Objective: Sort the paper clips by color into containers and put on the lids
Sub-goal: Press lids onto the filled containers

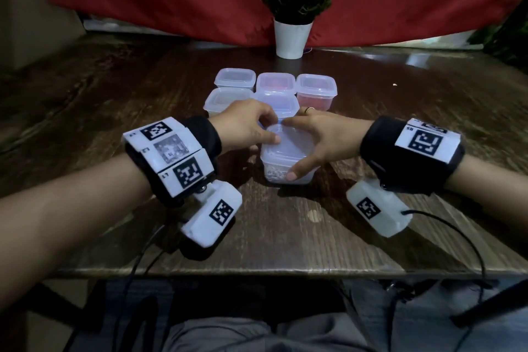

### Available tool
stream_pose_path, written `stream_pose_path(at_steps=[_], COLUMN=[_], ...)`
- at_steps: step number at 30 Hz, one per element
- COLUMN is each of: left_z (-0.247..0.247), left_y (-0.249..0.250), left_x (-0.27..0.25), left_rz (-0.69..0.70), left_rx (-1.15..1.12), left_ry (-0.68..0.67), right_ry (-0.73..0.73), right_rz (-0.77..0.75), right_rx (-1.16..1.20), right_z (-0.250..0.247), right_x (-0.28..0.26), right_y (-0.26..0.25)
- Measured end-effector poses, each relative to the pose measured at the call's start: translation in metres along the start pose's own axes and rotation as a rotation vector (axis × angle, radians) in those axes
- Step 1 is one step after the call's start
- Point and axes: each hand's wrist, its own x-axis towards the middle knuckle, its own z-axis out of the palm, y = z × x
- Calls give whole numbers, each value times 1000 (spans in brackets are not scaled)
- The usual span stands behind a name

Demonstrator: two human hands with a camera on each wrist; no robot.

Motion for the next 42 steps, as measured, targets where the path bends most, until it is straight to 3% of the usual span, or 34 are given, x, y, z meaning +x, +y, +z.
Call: stream_pose_path(at_steps=[8,13,18,23,27,31,34,36,38,42], left_z=[-2,1,11,17,21,15,1,-9,-17,-20], left_y=[-1,3,2,1,4,4,4,5,3,-6], left_x=[-7,-14,-22,-20,-21,-20,-10,1,15,31], left_rz=[13,90,146,110,82,104,123,135,102,-63], left_rx=[175,488,747,889,933,891,754,639,685,850], left_ry=[1,31,75,15,-1,-33,-34,38,51,-210], right_ry=[-89,-185,-100,30,23,-109,-140,-47,3,-50], right_rz=[-62,-42,-25,-10,-11,-1,28,67,147,400], right_rx=[77,-61,-229,-390,-291,-132,-85,-44,-84,-346], right_z=[5,8,21,27,30,19,11,1,-13,-36], right_x=[2,3,-1,-2,-2,2,6,5,2,13], right_y=[7,5,-11,-20,-19,-11,-4,6,20,42])
